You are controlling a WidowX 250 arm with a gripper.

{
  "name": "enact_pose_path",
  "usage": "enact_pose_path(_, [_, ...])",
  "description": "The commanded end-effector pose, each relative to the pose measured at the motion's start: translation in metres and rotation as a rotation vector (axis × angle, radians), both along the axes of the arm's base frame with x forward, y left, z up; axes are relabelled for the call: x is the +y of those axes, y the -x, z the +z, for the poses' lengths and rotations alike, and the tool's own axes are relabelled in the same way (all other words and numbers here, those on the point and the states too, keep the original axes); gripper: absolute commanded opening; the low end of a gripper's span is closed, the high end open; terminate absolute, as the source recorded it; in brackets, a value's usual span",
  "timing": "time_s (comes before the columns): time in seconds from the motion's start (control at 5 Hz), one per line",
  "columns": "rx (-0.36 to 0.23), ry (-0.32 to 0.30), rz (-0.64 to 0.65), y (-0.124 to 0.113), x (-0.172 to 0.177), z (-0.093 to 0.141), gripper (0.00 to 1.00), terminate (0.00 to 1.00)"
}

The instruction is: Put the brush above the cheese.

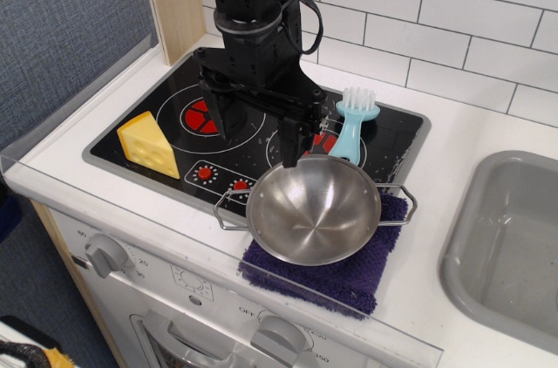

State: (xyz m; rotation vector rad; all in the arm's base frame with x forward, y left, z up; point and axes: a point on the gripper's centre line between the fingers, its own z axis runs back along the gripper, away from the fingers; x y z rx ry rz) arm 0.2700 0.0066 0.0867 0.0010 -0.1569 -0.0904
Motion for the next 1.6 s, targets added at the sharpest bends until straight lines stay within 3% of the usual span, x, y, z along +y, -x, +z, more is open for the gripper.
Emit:
enact_pose_path(0.0, [0.0, 0.0, 0.0, 0.0, 0.0, 0.0, 1.0, 0.0])
enact_pose_path(0.6, [-0.023, 0.024, 0.036, -0.053, -0.016, 0.005, 1.0, 0.0])
enact_pose_path(1.0, [0.056, 0.009, 0.076, -0.096, -0.028, -0.043, 1.0, 0.0])
enact_pose_path(1.4, [0.063, 0.056, 0.13, -0.116, -0.031, -0.068, 1.0, 0.0])
